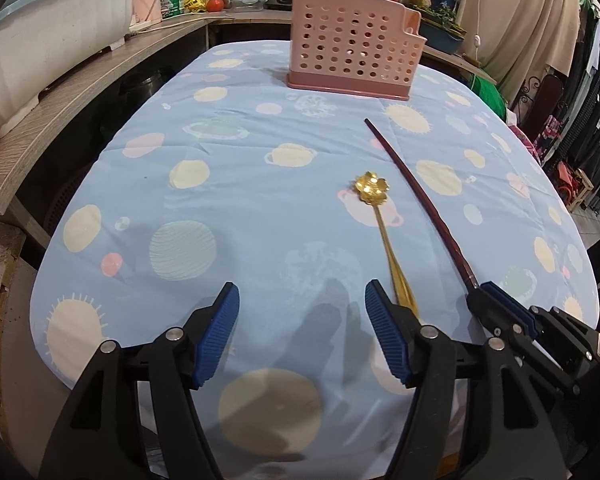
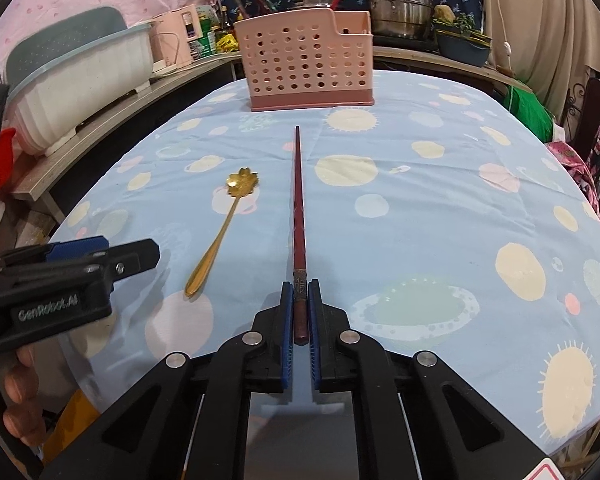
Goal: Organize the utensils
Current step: 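Grasp the last dark red chopstick with the right tool, then grasp the gold spoon with the left tool while the right tool holds the chopstick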
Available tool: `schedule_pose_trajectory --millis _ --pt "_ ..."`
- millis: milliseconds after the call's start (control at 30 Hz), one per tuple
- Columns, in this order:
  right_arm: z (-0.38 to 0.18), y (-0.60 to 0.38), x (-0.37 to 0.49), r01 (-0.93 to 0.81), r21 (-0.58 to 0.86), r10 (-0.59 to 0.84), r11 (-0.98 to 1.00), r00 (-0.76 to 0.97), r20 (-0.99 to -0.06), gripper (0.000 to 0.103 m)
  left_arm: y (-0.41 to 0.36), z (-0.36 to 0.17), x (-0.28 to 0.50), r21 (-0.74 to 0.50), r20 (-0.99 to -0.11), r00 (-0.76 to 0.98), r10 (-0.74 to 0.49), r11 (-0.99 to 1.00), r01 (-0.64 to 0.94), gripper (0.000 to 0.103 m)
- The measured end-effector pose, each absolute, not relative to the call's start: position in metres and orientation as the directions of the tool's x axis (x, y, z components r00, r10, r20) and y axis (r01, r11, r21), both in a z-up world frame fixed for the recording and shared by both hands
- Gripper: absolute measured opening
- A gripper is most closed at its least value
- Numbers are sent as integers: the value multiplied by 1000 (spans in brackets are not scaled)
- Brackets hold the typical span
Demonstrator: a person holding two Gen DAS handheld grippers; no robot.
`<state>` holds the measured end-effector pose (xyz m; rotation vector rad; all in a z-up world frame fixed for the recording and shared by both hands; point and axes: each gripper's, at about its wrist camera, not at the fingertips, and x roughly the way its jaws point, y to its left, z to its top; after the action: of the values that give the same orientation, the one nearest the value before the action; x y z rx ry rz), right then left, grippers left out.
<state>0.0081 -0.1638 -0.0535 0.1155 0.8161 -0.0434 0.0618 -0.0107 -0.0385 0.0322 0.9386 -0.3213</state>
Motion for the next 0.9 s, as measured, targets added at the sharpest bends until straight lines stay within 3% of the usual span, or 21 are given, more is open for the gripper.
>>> schedule_pose_trajectory --millis 100,433,633,800,867,900 --pt "-53 -172 7 108 98 -3 989 685 -729 7 -20 -39 58 -110 -796 541 -270 945 309 69" --pt "-55 -186 5 135 135 5 982 687 -727 7 -47 -47 52 -102 -805 516 -291 926 363 67" --pt "-55 -187 4 134 143 12 981 688 -725 7 -55 -48 50 -83 -799 527 -289 922 379 52" --pt "-55 -188 3 134 144 13 980 689 -725 7 -59 -48 47 -74 -794 532 -294 916 395 20" --pt "-55 -188 3 134 144 12 981 688 -725 7 -60 -48 47 -76 -794 529 -300 912 403 11" --pt "-55 -188 3 134 144 13 981 688 -726 7 -60 -48 47 -78 -795 526 -302 911 405 11"
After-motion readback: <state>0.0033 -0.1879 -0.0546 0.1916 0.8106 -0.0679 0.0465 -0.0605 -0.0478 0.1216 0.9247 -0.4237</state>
